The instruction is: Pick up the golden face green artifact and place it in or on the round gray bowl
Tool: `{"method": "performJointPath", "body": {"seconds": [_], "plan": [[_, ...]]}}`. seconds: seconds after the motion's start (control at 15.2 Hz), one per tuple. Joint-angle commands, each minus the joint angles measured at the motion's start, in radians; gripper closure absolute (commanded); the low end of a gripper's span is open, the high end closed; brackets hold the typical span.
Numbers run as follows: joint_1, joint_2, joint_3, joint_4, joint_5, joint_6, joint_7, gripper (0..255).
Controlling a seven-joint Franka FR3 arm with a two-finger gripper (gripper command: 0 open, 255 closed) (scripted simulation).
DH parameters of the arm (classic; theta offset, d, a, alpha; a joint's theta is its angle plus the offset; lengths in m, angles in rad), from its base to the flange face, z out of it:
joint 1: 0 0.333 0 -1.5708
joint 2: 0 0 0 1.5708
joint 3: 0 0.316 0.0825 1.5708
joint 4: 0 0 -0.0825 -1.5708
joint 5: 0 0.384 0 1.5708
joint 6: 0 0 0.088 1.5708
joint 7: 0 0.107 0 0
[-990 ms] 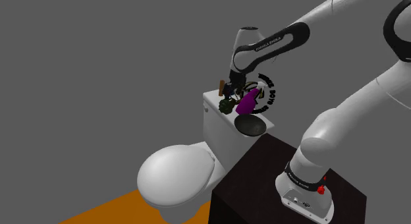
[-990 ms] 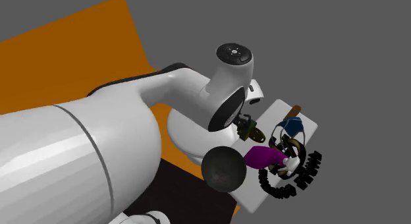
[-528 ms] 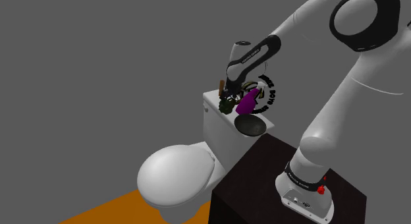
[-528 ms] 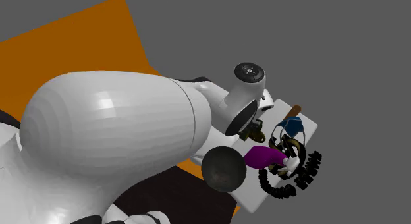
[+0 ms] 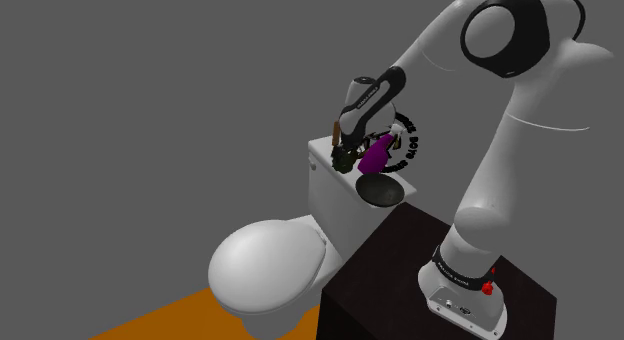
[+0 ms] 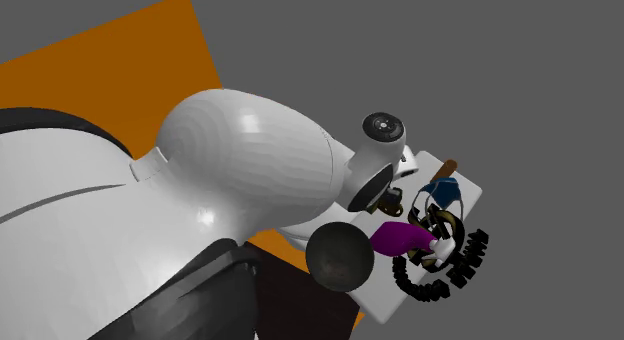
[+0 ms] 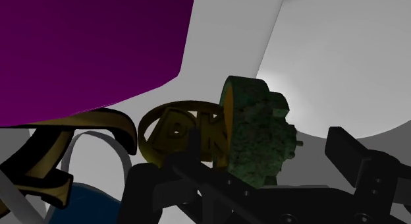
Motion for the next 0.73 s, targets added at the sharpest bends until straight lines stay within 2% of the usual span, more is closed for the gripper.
{"method": "performJointPath", "body": {"seconds": [0.0,0.53,0.59,0.66], "plan": [[-0.001,0.038,0.003,0.004,0.014,0.034,-0.008,0],[-0.001,0.038,0.003,0.004,0.014,0.034,-0.008,0],[-0.001,0.036,0.002,0.0,0.013,0.036,-0.008,255],[-0.002,0.044,0.003,0.006,0.016,0.037,-0.011,255]]}}
